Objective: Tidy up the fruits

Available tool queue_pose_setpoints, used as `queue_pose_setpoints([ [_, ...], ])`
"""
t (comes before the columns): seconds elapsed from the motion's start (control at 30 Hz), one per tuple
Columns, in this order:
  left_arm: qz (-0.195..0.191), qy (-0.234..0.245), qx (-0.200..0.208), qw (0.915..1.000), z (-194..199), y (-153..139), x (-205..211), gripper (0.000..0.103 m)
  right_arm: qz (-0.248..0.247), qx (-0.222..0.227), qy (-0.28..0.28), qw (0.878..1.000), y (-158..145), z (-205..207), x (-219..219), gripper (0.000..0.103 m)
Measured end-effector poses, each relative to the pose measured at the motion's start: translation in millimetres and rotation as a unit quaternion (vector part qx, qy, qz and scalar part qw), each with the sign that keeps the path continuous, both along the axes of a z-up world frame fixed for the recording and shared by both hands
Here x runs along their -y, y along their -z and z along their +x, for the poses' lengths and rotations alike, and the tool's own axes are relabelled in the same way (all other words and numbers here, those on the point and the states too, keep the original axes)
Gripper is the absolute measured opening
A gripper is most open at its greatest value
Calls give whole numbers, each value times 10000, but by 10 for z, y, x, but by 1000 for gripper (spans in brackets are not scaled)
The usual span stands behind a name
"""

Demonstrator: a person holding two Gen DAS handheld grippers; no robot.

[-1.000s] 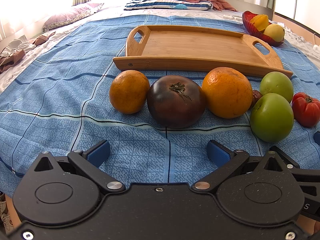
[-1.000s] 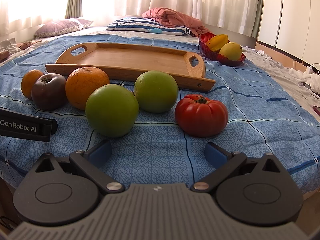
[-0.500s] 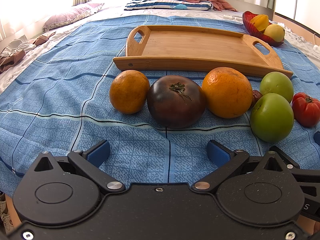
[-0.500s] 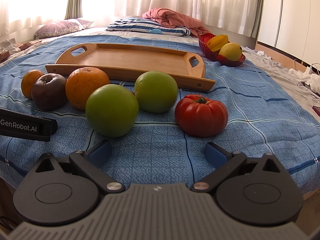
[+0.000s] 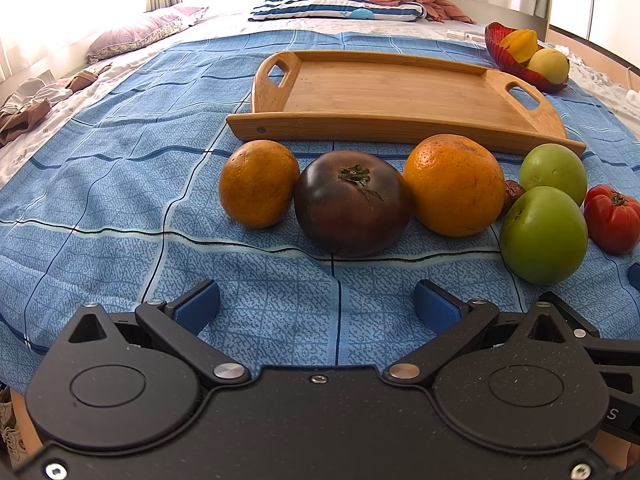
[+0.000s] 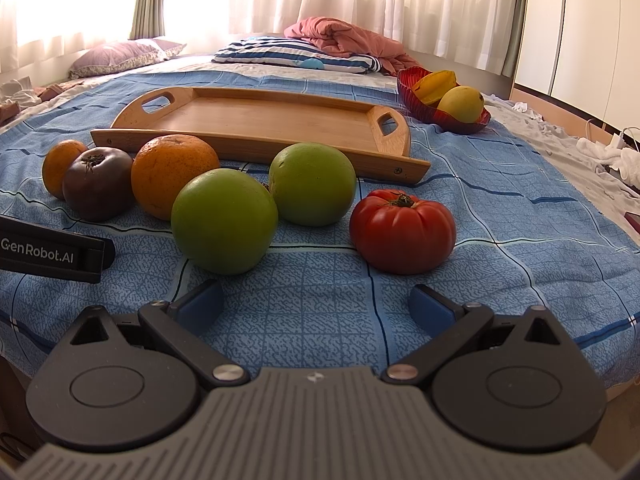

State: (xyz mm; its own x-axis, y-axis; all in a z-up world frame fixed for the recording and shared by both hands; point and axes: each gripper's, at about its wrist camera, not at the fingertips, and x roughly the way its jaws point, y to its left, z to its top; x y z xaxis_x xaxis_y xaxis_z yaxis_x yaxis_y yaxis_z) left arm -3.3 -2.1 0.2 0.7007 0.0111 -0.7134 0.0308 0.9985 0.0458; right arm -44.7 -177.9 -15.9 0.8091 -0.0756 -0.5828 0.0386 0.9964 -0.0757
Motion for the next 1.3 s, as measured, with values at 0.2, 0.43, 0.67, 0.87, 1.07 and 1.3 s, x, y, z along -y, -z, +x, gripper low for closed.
queue_pose_setpoints([
  [0.2,2,0,1,10000,0,0,0,103,-1,3,-1,10000,-1,-2,2,103],
  [0.43,3,0,3,10000,-2,0,0,103,-3,8,-1,10000,-1,-5,8,103],
  [0.67,-51,23,10,10000,5,-32,-33,103,-3,101,-38,9999,-4,21,9,103],
  [0.87,-147,96,124,9998,-10,-22,-94,103,65,151,-59,9998,3,-12,27,103],
  [1.07,-143,127,478,9987,-78,57,-132,103,74,255,-59,9996,31,1,49,103],
  [1.3,-34,141,733,9972,-154,74,-91,103,-53,516,-24,9987,79,-55,9,103],
])
